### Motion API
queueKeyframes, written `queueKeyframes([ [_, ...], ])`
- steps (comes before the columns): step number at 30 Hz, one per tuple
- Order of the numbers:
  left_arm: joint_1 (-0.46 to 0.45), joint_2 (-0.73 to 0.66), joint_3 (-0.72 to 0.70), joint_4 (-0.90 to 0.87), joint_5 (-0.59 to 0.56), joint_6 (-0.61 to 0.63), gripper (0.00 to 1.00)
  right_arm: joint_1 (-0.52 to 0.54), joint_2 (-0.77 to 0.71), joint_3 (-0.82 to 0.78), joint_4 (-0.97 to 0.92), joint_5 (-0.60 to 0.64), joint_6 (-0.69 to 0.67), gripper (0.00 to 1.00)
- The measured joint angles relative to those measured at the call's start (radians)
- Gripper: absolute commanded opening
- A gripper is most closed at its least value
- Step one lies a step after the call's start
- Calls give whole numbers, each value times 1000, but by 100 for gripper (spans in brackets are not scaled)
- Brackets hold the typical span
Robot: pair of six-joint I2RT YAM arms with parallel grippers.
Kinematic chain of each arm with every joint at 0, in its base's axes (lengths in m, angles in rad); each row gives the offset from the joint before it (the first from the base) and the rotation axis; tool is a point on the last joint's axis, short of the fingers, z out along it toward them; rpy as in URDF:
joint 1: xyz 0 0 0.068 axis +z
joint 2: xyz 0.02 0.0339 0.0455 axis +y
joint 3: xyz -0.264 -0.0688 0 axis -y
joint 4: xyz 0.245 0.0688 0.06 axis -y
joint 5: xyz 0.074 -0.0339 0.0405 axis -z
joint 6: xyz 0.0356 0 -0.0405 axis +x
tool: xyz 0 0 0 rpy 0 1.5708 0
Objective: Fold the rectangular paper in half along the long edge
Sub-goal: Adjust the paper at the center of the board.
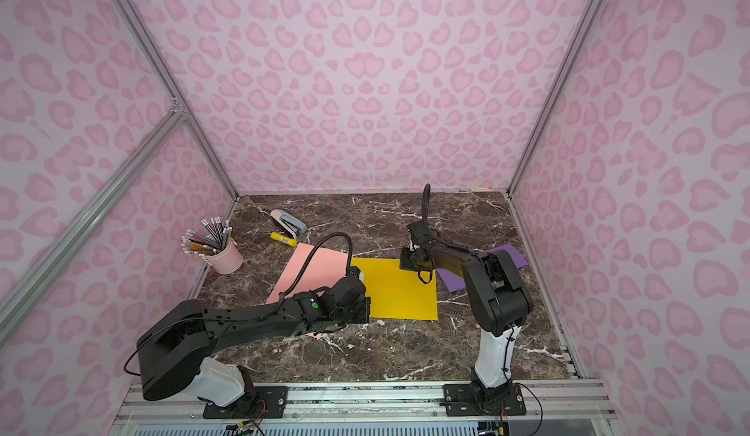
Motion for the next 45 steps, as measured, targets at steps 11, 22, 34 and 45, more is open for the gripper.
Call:
queueKeyframes([
  [11,6,163,59,31,6,4,4,-34,-58,-97,25,25,-16,0],
  [22,85,189,54,71,29,22,4,-19,-254,-314,13,-16,7,0],
  [34,150,298,214,26,61,159,4,158,-517,-604,89,-84,176,0],
  [45,206,360,347,-7,116,290,4,296,-814,-694,31,-159,454,0],
])
